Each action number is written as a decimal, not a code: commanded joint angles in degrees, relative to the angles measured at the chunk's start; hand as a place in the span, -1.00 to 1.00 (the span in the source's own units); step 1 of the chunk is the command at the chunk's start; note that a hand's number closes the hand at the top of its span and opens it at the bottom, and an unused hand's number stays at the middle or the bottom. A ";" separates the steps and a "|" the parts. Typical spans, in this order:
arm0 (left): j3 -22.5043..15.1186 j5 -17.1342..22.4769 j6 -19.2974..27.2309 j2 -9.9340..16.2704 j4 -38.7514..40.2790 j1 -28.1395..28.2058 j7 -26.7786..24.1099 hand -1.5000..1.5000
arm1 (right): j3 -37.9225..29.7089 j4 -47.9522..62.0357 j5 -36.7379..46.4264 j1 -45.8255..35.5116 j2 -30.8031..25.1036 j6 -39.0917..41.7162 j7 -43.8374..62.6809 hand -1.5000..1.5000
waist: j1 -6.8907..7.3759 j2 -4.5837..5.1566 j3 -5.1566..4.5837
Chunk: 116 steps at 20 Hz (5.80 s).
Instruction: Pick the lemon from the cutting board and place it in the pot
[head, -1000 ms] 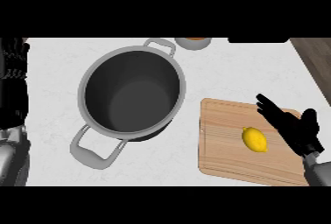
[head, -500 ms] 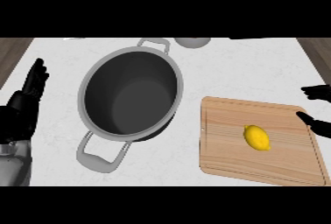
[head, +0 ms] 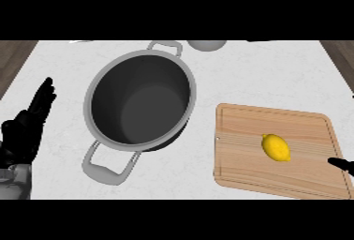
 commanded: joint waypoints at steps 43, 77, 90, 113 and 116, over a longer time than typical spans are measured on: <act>5.71 1.62 -5.68 -2.32 -1.99 11.61 -1.54 0.00 | 30.27 -12.94 23.11 -19.08 -0.10 28.95 59.04 -1.00 | 2.30 1.92 -3.16; 4.74 -4.73 -8.47 -6.73 -8.13 14.87 -0.56 0.00 | 47.47 -4.94 39.60 -29.23 39.10 22.56 69.45 1.00 | 5.26 1.83 -3.39; 5.38 -4.60 -9.46 -7.37 -5.21 11.46 0.92 0.00 | 60.27 -6.33 50.83 -50.95 44.76 8.28 99.54 1.00 | 4.43 0.96 -3.34; 6.32 -6.23 -9.19 -10.43 -1.89 9.14 -0.86 0.00 | 47.50 3.91 52.20 -75.80 44.78 -7.84 107.97 1.00 | 4.32 2.02 -3.29; 6.18 -6.97 -9.53 -10.41 -1.71 9.33 -1.25 0.00 | 43.65 10.94 50.93 -78.38 44.78 -9.60 103.52 1.00 | 4.50 2.34 -3.26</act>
